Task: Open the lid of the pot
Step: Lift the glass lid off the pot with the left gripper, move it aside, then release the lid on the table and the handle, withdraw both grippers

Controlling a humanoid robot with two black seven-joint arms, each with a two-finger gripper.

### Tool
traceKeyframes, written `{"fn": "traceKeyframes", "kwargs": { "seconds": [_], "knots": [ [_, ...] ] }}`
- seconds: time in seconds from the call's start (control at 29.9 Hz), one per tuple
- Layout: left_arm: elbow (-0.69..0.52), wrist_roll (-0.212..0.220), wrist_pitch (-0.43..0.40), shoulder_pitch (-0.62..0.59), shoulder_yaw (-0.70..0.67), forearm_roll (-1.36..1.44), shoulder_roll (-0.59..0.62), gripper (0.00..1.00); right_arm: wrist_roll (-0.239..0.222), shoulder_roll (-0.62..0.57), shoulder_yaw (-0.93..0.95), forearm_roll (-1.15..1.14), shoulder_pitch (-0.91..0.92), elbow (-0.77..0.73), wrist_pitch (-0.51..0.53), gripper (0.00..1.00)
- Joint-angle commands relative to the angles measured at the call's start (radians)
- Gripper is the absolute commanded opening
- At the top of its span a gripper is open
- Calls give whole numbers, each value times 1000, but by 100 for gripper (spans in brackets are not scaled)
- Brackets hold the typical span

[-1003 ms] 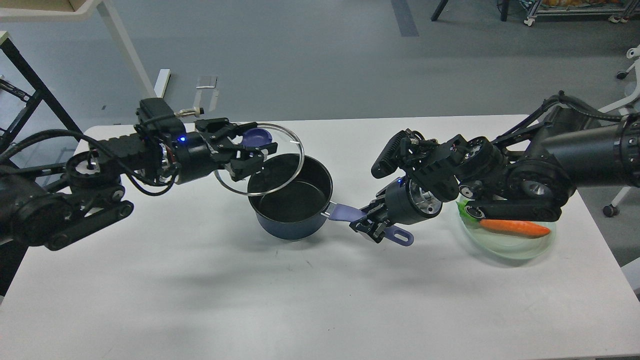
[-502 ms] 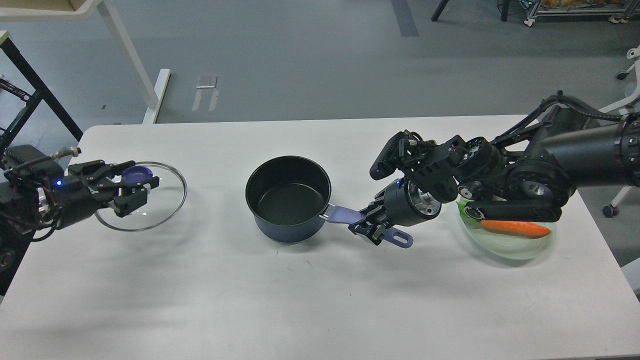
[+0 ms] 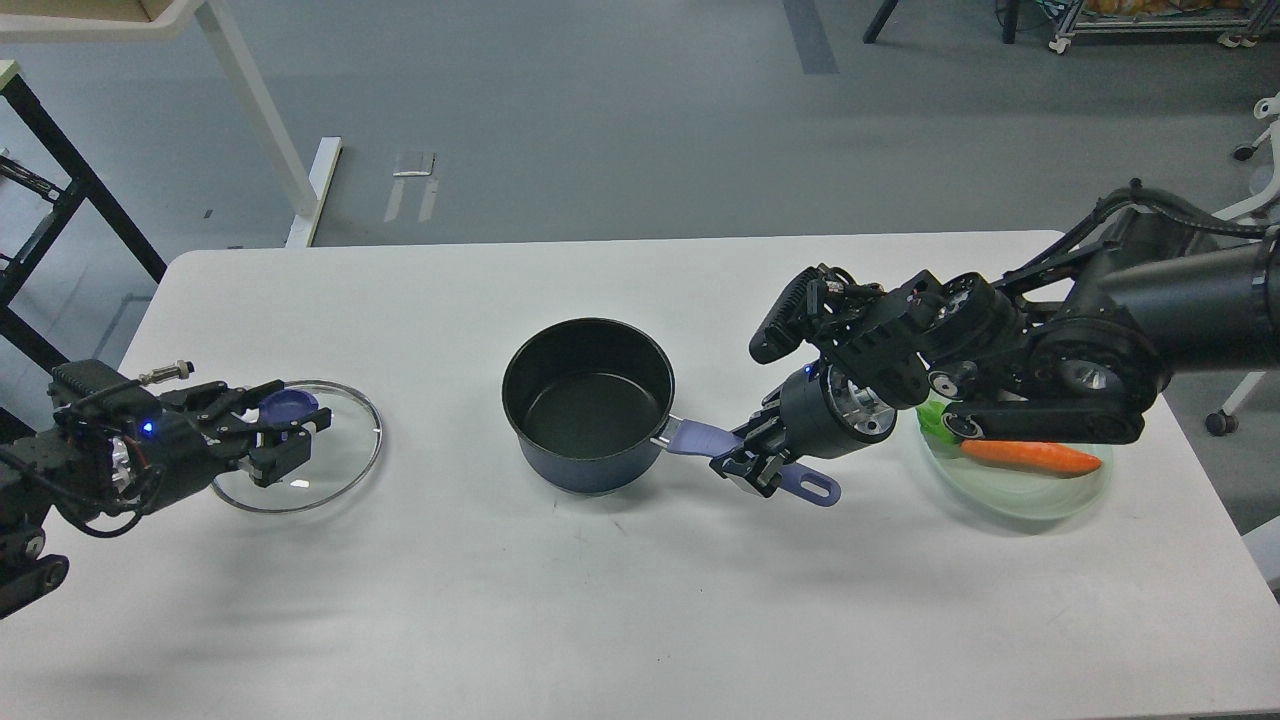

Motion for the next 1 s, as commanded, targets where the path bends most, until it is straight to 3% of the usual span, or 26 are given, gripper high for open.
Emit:
{"fn": "traceKeyframes", "kwargs": {
  "seconds": [0.0, 0.1, 0.3, 0.54, 0.84, 0.9, 0.97],
  "knots": [
    [0, 0, 2, 0, 0, 0, -1, 54, -2, -11, 0, -1, -1, 1, 4, 21],
    [0, 0, 2, 0, 0, 2, -1, 71, -2, -15, -2, -1, -1, 1, 6, 21],
    [-2, 0, 24, 2, 0, 0, -1, 87, -2, -19, -2, -1, 1, 4, 7, 21],
    [-6, 0, 31, -6, -5, -98, 5, 96, -3, -60, -3, -1, 7, 44, 9, 21],
    [-2, 0, 22, -98, -5, -619, 8, 99, -9, -157, -5, -12, 15, 107, 37, 22],
    [-2, 0, 21, -101, -9, -656, 8, 99, -9, -161, -5, -14, 15, 107, 37, 26],
    [-2, 0, 21, -105, -12, -661, 5, 99, -9, -161, -5, -12, 15, 105, 35, 38]
  ]
}}
